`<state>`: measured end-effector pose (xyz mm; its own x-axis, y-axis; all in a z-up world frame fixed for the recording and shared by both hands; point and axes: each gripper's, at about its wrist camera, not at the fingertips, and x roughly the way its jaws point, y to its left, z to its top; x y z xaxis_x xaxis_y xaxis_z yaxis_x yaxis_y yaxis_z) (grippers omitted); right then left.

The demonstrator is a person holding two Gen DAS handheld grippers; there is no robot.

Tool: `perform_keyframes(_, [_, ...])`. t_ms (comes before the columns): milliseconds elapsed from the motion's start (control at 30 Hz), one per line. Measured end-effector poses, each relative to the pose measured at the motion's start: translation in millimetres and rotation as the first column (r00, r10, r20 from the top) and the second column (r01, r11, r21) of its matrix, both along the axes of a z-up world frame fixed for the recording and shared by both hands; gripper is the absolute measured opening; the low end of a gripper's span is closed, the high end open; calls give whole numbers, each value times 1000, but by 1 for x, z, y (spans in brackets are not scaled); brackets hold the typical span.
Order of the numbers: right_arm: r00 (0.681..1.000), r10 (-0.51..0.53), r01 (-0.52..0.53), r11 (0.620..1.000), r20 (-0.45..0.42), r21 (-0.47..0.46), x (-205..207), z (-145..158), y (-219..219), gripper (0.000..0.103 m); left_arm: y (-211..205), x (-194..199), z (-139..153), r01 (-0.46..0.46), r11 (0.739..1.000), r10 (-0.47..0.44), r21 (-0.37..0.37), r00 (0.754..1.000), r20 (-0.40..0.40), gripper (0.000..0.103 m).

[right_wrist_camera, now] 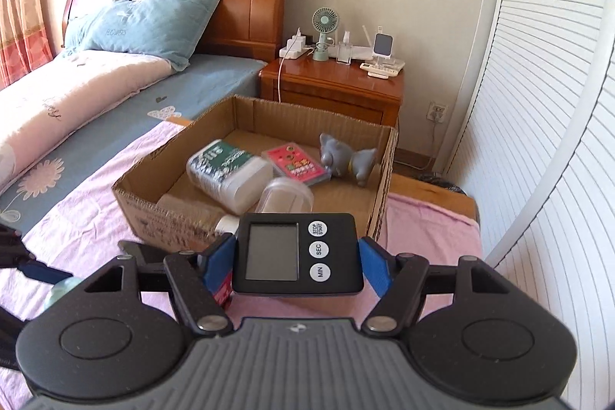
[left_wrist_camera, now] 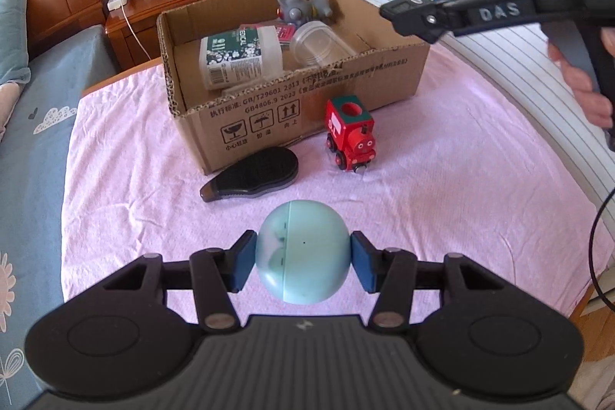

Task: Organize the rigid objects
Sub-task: 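Release the timer into the box with the right tool while the left tool carries the green case over, then drop the mint-green case into the box with the left tool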

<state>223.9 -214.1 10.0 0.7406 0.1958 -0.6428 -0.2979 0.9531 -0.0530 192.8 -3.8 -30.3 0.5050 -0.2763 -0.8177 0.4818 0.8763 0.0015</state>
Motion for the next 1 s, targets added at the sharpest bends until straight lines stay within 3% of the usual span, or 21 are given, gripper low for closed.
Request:
perform_keyframes(367, [992,-92,95,995,-84,29,90,-30,1,74,-3,10,15,20,1000,-20,2,999,37,52])
perform_keyframes(400, [992,-92,94,995,-88,20,94,-33,2,75,-3,12,15,20,1000,-20,5,999,38,52])
perform_keyframes(433, [992,-94,95,995,-83,9,95,-35,4,82,-4,13,16,19,1000,-19,6,999,39,52])
perform_keyframes(467, [992,-105,105,994,-74,-6,95,-35,5,95,-4,14,16,19,1000,-20,5,999,40,52])
perform_keyframes(533, [992,-121,121,993,-43,0,90,-31,4,103,-4,16,17,20,1000,-20,3,999,42,52])
perform_keyframes(733, [981,-173,178,983,-89,53,67,-18,-7,103,-7,25,24,17,1000,-17,1,998,56,52])
perform_keyframes(1000, [942,-271,282,959,-196,30,21,-18,-12,103,-17,50,46,7,1000,-7,-1,997,78,52])
